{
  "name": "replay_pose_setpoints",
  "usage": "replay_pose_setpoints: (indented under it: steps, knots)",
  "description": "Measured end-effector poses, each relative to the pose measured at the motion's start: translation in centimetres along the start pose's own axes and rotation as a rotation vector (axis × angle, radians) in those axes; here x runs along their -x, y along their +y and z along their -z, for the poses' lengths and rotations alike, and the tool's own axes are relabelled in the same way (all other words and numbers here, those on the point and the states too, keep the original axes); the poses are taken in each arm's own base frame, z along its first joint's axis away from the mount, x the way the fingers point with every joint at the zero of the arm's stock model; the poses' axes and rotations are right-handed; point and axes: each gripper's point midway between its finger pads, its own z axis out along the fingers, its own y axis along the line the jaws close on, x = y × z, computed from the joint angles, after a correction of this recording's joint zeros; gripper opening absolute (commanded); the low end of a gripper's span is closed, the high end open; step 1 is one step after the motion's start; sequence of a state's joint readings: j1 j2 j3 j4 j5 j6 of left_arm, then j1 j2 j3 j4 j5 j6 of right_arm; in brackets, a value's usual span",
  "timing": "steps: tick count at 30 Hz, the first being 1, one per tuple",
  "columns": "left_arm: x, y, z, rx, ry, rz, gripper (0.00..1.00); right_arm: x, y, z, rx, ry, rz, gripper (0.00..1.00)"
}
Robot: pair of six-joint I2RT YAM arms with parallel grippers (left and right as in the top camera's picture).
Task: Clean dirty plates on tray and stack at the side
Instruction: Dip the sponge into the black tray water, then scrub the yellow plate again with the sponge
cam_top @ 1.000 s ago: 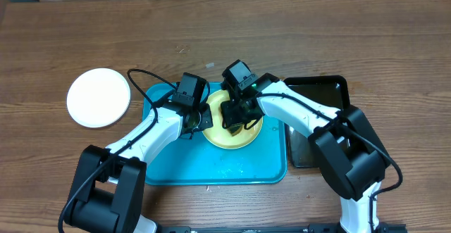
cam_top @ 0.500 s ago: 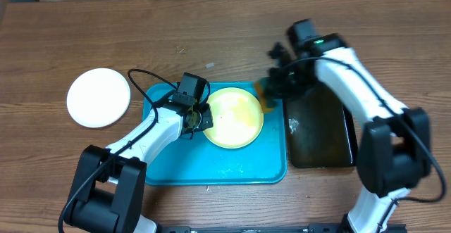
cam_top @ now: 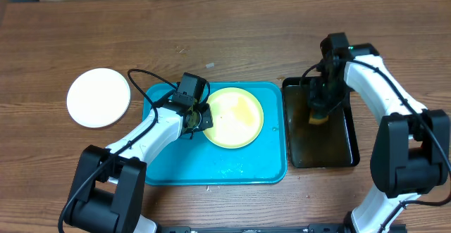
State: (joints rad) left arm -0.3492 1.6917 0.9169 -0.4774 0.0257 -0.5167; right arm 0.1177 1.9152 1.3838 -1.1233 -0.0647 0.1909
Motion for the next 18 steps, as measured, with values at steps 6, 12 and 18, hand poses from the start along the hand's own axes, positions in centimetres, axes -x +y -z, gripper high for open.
replay_pose_setpoints:
  steps: [6, 12, 18]
  knots:
    - [0.0, 0.0, 0.0, -0.001, 0.0, 0.0, 0.04, -0.6, 2.9, 0.1, 0.17, 0.032, 0.038, 0.04]
    - [0.0, 0.0, 0.0, -0.001, -0.001, 0.0, 0.04, -1.2, 10.5, 3.2, 0.631, 0.042, 0.189, 0.04]
    - [0.0, -0.1, 0.0, -0.003, -0.001, 0.0, 0.04, -2.4, 16.0, 5.2, 0.821, 0.023, 0.344, 0.04]
